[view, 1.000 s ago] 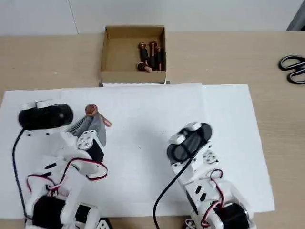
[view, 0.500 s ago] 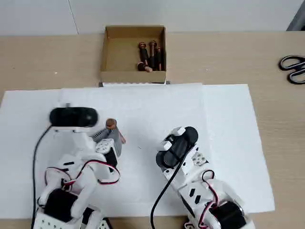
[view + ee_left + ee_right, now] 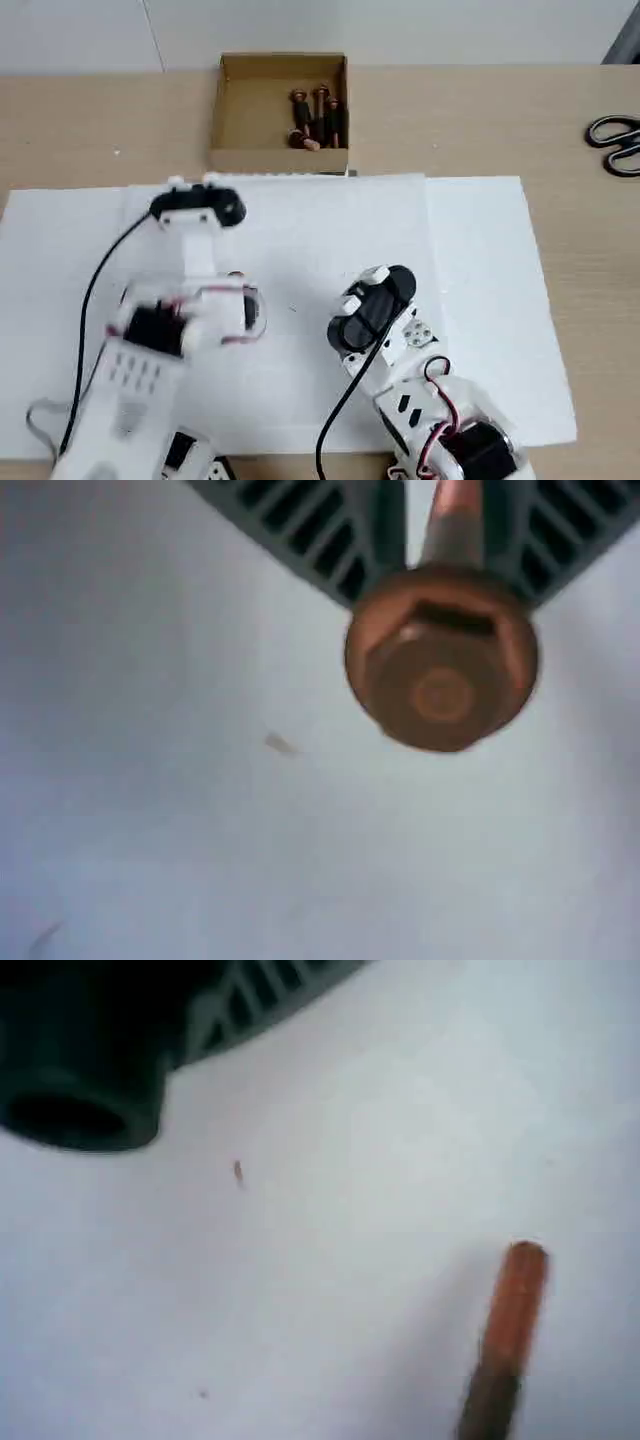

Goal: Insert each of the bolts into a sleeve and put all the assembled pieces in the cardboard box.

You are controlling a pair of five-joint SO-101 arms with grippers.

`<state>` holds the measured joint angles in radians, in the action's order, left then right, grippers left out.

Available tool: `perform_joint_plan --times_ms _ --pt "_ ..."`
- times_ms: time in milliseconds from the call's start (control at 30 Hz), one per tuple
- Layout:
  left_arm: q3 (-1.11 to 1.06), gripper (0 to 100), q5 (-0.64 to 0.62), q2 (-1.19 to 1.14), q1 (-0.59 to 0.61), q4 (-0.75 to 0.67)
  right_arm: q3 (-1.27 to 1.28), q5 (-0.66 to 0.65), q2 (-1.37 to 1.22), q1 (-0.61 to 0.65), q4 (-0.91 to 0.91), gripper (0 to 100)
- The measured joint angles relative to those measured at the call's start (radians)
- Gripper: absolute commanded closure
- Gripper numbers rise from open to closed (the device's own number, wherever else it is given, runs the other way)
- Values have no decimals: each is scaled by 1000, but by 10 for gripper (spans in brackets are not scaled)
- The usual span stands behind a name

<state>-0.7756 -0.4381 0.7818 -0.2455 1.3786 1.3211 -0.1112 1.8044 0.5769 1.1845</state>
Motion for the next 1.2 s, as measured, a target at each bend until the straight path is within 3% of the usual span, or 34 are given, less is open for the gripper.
perform_joint_plan --times_ms 200,333,867,1200 --pt "356 995 31 -390 20 236 0 0 0 -80 0 995" --pt "500 995 32 -552 26 313 0 0 0 -83 0 995" --pt "554 995 224 -957 127 253 0 0 0 -87 0 995" --pt "557 994 307 -993 130 193 0 0 0 -86 0 995"
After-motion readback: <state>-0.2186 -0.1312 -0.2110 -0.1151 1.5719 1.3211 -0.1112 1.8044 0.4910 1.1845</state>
